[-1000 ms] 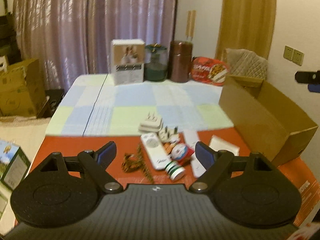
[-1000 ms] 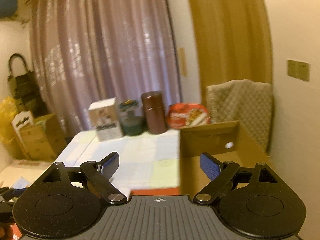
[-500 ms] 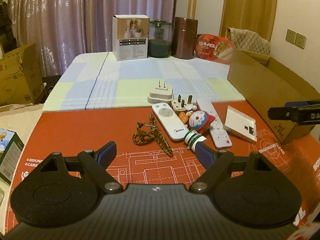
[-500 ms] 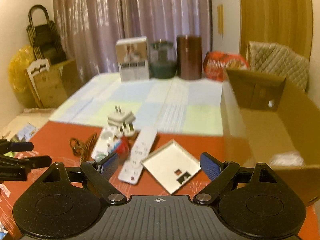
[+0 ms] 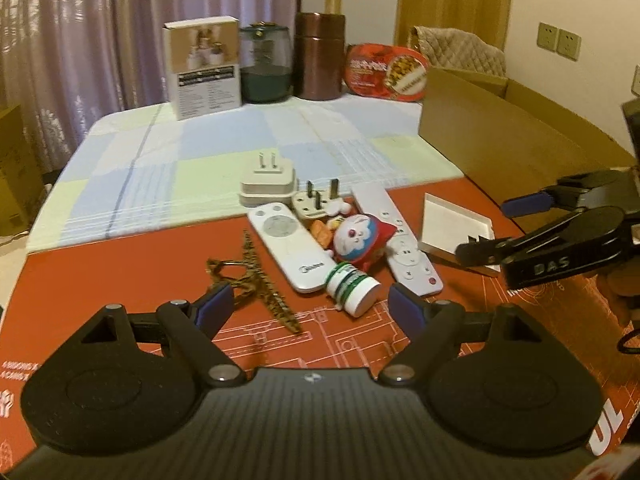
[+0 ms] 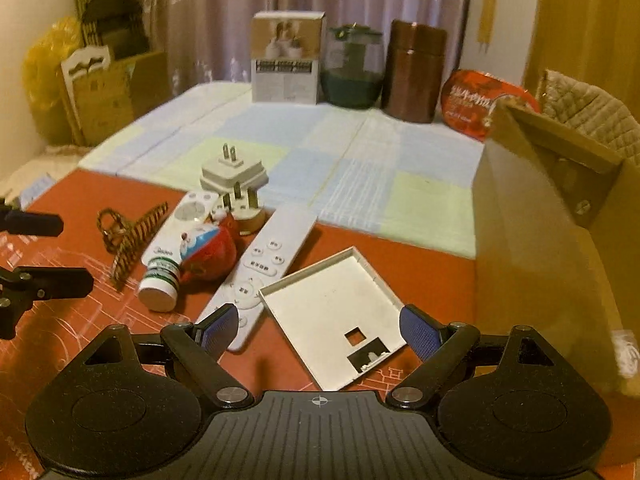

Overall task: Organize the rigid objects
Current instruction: 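Grasp the white square plastic frame with the right tool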

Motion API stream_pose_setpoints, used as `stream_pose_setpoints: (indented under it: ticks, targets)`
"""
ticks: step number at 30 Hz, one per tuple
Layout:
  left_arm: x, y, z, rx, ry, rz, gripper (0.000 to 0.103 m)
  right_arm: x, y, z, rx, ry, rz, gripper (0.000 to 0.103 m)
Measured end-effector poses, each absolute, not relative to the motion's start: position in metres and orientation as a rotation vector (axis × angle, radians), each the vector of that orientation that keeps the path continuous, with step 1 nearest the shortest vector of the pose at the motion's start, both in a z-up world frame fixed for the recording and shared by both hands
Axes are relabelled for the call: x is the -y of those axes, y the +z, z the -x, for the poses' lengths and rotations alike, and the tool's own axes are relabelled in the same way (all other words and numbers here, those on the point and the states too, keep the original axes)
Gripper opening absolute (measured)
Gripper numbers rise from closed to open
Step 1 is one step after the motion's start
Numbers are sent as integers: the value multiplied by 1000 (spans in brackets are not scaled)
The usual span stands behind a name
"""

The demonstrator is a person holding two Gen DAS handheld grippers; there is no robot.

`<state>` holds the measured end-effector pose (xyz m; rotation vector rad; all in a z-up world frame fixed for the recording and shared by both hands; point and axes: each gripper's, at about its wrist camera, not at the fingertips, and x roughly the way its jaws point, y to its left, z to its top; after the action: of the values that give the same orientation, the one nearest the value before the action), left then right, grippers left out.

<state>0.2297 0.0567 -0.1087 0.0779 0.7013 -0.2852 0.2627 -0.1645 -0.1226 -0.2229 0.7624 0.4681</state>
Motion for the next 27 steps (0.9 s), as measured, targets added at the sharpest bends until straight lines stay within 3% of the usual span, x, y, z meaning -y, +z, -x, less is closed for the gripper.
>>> stream_pose_setpoints:
  ticks: [3, 6, 12, 24, 27]
  targets:
    - [-52, -113, -234, -708, -296, -92, 78, 162, -127, -263, -795, 498, 209, 80]
    - [-53, -114, -237, -713, -293, -87, 78, 157, -133, -261, -821, 535, 255, 55]
    - [-55, -114, -235, -718, -291, -88, 78, 162, -138, -269, -891, 533, 165, 47]
    - [-71, -106, -231, -707, -237, -53, 78, 153, -130, -272, -1000, 689, -119, 47]
    - [-74, -108, -231, -713, -231, -40, 78, 154, -119, -267, -937, 653, -67, 48]
